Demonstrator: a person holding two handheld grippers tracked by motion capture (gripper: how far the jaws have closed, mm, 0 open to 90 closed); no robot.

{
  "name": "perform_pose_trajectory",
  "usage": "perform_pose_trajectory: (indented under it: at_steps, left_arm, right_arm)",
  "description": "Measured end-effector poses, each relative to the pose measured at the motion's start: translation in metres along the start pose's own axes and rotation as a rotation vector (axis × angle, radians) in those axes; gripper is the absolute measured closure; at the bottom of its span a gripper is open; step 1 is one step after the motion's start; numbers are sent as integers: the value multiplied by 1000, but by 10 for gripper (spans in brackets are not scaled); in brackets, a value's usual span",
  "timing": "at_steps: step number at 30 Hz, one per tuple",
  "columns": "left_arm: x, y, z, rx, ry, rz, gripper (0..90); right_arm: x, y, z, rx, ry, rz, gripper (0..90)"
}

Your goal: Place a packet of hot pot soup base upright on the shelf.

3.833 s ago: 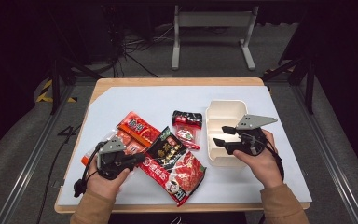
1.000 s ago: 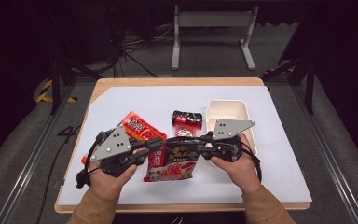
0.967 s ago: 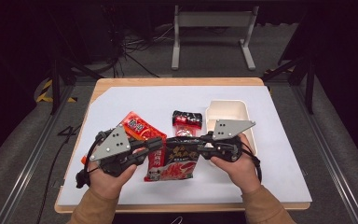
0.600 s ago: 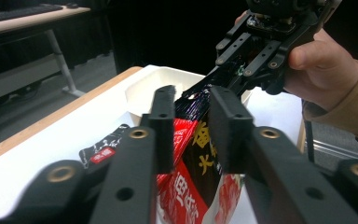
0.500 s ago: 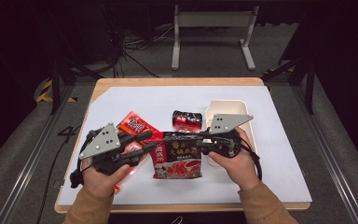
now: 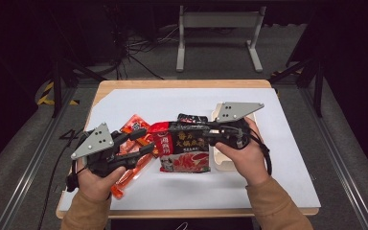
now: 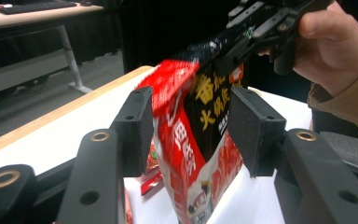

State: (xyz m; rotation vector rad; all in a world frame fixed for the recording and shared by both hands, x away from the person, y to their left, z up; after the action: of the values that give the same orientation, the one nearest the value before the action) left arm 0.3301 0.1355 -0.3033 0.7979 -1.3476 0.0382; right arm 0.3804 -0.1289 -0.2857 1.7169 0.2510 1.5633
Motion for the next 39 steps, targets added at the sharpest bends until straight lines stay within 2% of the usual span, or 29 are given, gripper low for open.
perform_pose_trajectory:
  at_steps: [8,14,21,27,31,34,35,36,39]
  left_arm:
    - [-5,-1,-7,27,14,-13,463]
    - [-10,-4,-11,45,29,-51,454]
    - [-17,-7,-18,51,52,-79,438]
    - [-21,-10,-21,40,44,-84,445]
    - [-24,-13,-24,57,50,-66,432]
    - [-28,-16,-26,95,49,-35,420]
    - [-29,-16,-27,93,58,-36,419]
    - [-31,-17,-29,83,80,-57,400]
    - [-34,-19,-32,100,84,-77,383]
  right_arm:
    - [18,13,12,-32,9,12,772]
    - [26,23,29,-59,-5,27,772]
    - [29,29,52,-96,-30,42,771]
    - [28,33,68,-126,-33,48,770]
    - [27,37,78,-145,-38,60,770]
    - [26,41,85,-163,-42,74,769]
    - [25,42,87,-170,-43,76,769]
    - [25,44,90,-178,-46,77,768]
    - [22,48,98,-204,-57,82,768]
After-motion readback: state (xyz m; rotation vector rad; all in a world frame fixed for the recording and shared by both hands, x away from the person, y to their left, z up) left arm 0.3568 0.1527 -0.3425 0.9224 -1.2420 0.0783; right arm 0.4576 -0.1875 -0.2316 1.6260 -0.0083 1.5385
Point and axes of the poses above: each handheld gripper's, and its own axes: y roughly backward along the jaws, x roughly out of its top, z roughly to its right, the point moved 4 cm from there along -y, roughly forward along the jaws, and after that the axes turned 15 degrees about -z, right-handed, at the moved point
